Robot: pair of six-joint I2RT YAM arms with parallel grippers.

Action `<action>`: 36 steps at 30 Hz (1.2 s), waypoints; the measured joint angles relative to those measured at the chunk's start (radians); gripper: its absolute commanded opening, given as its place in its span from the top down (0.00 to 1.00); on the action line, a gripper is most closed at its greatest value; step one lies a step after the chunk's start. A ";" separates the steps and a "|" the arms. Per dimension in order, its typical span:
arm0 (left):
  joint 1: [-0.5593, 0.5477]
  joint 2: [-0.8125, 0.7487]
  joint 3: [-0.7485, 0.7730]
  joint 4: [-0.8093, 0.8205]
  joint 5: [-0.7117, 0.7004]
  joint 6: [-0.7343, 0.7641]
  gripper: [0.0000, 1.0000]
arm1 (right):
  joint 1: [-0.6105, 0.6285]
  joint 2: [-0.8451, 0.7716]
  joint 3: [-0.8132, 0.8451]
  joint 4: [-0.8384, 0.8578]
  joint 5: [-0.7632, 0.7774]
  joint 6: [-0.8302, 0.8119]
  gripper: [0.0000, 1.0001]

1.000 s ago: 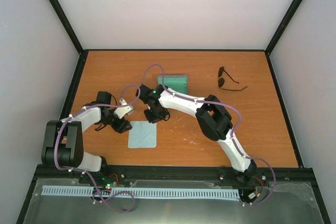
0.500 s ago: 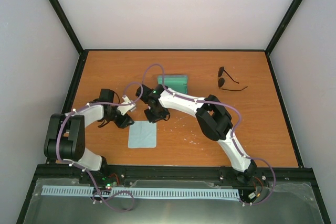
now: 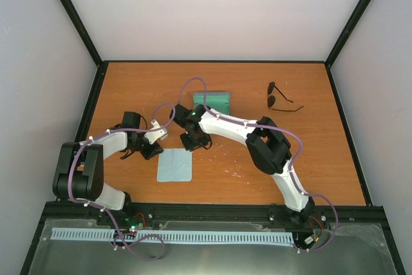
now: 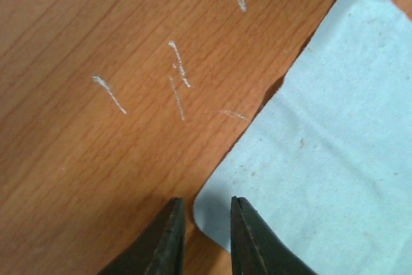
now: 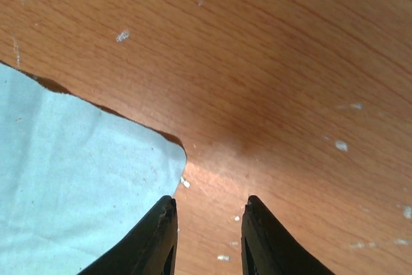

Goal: Organize the sunglasses
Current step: Move the glasses cleaning cloth to the center of the board.

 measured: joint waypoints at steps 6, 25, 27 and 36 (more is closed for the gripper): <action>-0.003 -0.016 -0.020 -0.022 0.024 -0.002 0.99 | -0.010 -0.086 -0.076 0.053 0.000 0.022 0.65; -0.007 -0.057 -0.024 -0.043 -0.012 -0.048 1.00 | 0.016 -0.180 -0.269 0.281 -0.059 -0.028 0.59; -0.007 -0.061 -0.024 -0.043 -0.014 -0.051 1.00 | 0.017 -0.158 -0.259 0.276 -0.058 -0.037 0.60; -0.007 -0.067 -0.024 -0.038 -0.009 -0.057 1.00 | 0.017 -0.071 -0.188 0.263 -0.053 -0.060 0.65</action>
